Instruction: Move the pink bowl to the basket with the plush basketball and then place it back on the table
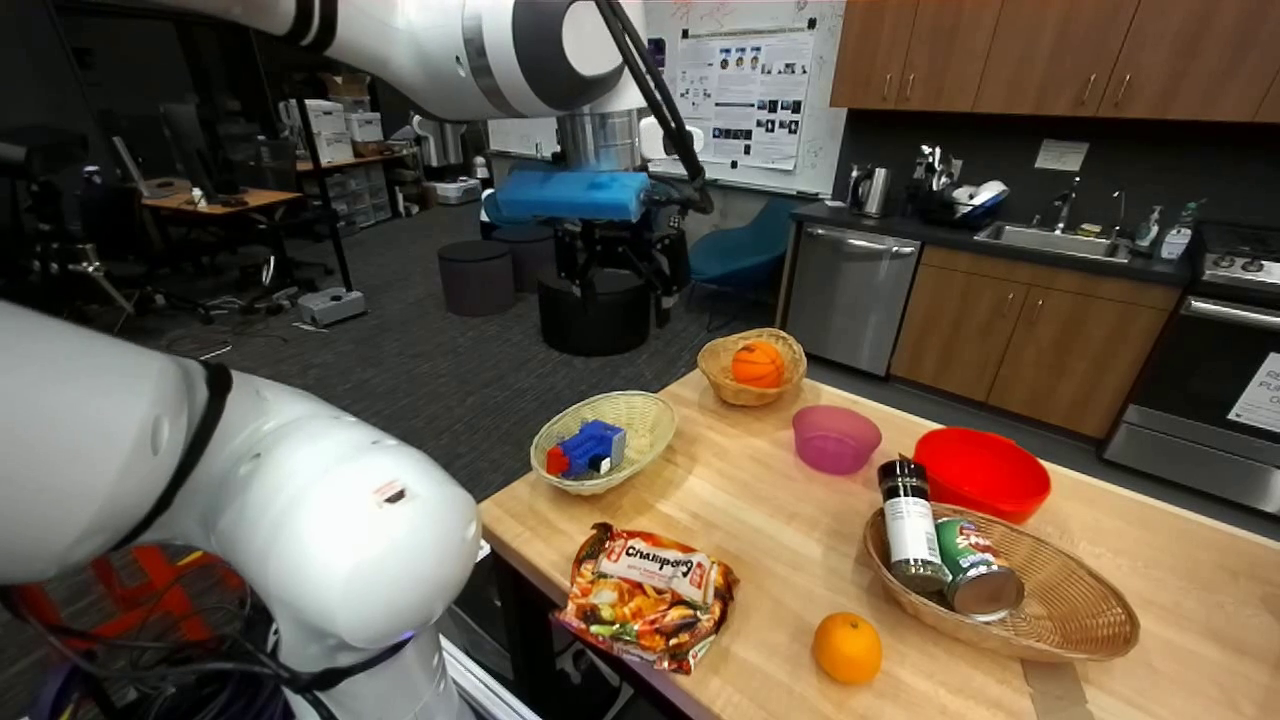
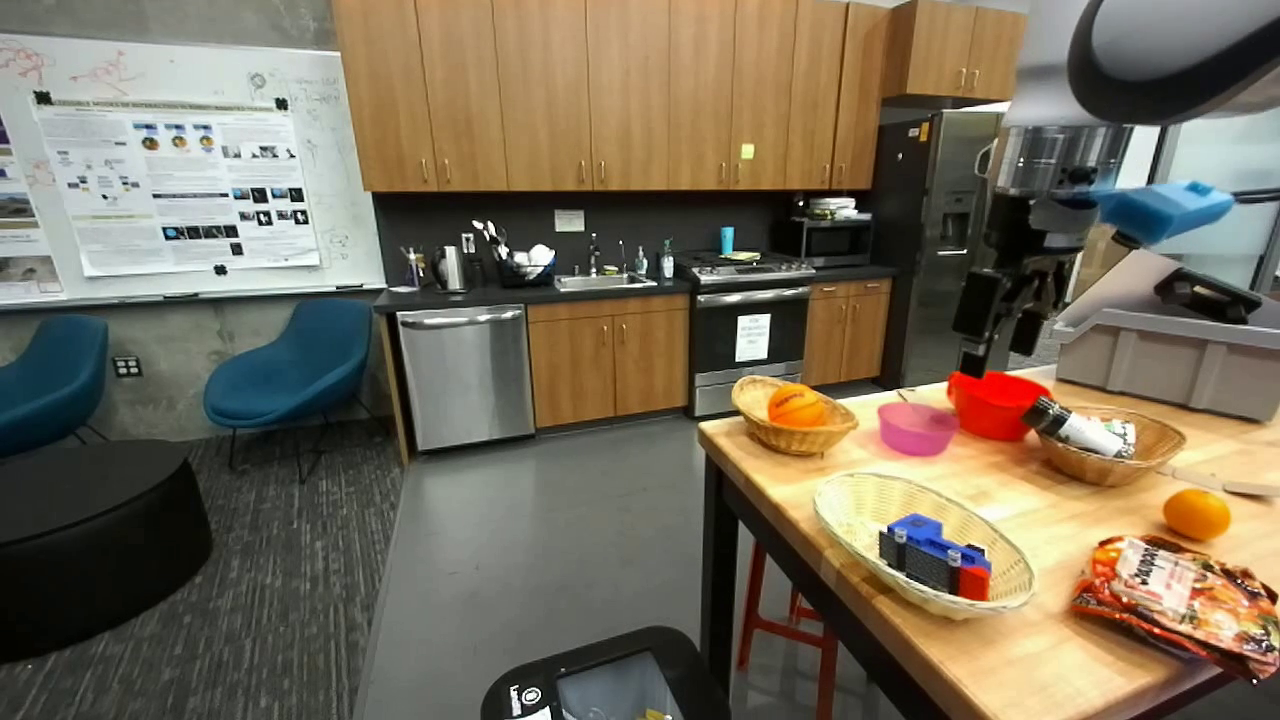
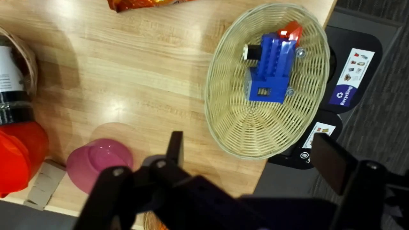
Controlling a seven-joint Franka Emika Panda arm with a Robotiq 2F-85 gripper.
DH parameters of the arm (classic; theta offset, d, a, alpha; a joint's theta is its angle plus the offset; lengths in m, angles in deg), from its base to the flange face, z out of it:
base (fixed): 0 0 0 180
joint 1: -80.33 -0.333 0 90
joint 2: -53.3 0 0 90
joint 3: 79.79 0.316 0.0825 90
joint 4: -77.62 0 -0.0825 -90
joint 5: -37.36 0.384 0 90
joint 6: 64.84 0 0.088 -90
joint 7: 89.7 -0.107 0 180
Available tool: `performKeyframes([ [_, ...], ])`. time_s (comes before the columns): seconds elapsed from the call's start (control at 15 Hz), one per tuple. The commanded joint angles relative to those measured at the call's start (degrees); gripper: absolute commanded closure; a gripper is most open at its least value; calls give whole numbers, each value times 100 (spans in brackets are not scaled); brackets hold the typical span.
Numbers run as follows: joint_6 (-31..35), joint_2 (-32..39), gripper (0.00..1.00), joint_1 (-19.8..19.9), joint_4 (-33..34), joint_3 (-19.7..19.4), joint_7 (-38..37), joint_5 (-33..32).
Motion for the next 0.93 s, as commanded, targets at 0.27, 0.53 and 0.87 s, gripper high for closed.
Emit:
performKeyframes([
  [0.27, 494, 1809, 0, 166, 1625, -223, 418, -291],
  [0.53, 419, 2532, 0, 334, 2310, -514, 1001, -453],
  [0.87, 474, 3248, 0, 581, 2825, -894, 1941, -637],
])
